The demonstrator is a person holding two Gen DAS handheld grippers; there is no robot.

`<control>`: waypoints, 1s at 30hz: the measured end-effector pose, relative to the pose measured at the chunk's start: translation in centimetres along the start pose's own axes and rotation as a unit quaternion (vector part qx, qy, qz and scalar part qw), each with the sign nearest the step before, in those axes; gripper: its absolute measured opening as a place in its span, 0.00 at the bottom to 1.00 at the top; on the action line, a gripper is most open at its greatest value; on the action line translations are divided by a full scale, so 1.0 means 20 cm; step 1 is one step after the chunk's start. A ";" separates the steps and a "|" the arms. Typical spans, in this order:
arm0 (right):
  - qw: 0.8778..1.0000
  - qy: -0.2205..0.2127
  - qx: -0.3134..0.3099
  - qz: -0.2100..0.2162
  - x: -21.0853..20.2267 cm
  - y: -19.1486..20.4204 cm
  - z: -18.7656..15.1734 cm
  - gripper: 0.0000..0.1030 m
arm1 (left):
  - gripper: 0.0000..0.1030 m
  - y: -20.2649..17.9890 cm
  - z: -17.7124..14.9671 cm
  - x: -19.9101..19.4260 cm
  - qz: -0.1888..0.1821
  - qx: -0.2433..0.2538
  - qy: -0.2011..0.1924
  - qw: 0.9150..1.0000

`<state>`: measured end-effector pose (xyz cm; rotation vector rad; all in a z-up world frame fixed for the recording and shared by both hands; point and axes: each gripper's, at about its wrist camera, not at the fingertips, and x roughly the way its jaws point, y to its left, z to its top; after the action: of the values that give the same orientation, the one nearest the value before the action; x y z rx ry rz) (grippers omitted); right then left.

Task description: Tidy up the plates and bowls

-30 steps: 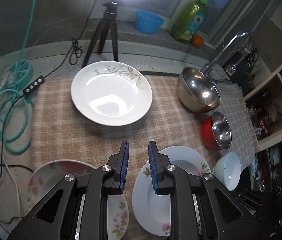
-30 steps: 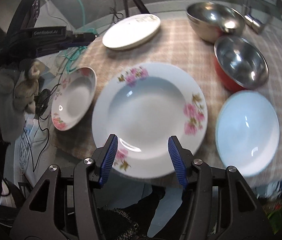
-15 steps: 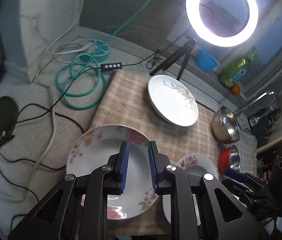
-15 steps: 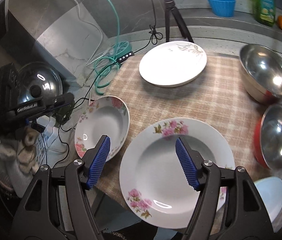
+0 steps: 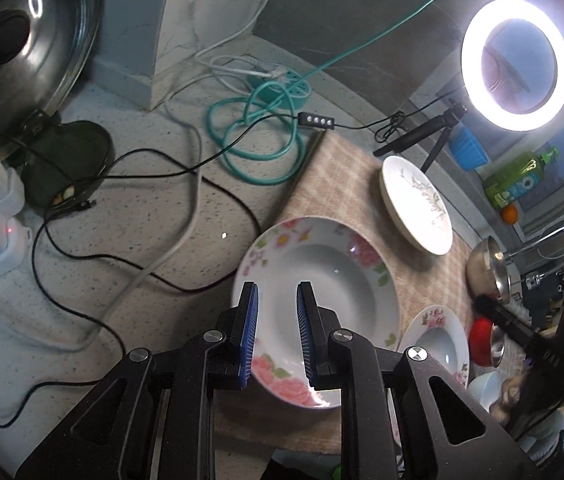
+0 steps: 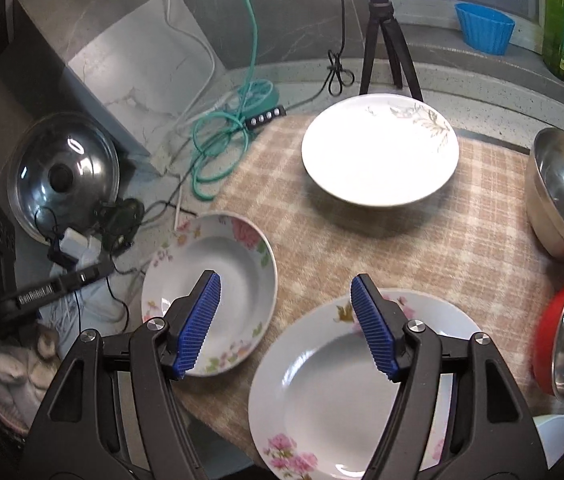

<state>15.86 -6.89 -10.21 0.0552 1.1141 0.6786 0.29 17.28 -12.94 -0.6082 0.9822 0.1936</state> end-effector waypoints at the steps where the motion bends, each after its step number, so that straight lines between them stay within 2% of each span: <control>1: 1.000 -0.002 -0.013 -0.005 0.01 0.02 0.01 0.68 | 0.18 0.02 -0.01 0.01 0.002 -0.001 0.003 1.000; 3: 0.999 0.007 -0.038 -0.015 0.05 0.06 0.03 0.68 | 0.18 0.04 -0.03 0.03 0.007 -0.003 0.009 1.000; 7: 0.998 0.033 -0.051 -0.033 0.15 0.09 0.05 0.68 | 0.18 0.08 -0.04 0.07 0.007 -0.012 0.019 1.000; 15: 0.997 0.056 -0.035 -0.043 0.28 0.06 0.05 0.68 | 0.18 0.13 -0.05 0.13 0.003 -0.018 0.032 0.999; 18: 0.996 0.077 -0.022 -0.036 0.34 0.04 0.04 0.53 | 0.18 0.15 -0.05 0.14 0.000 -0.020 0.036 0.999; 20: 0.996 0.087 -0.013 -0.032 0.37 0.03 0.04 0.40 | 0.18 0.15 -0.04 0.15 0.002 -0.021 0.037 0.999; 25: 0.993 0.114 -0.008 -0.021 0.46 0.01 0.02 0.39 | 0.18 0.17 -0.04 0.19 -0.004 -0.023 0.049 0.999; 30: 0.992 0.129 0.003 -0.010 0.51 0.01 0.00 0.31 | 0.17 0.17 -0.05 0.22 -0.012 -0.018 0.054 0.998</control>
<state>18.38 -1.44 -18.41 -0.0396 1.3638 0.6767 0.59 19.04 -18.22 -0.6685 1.0772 0.1573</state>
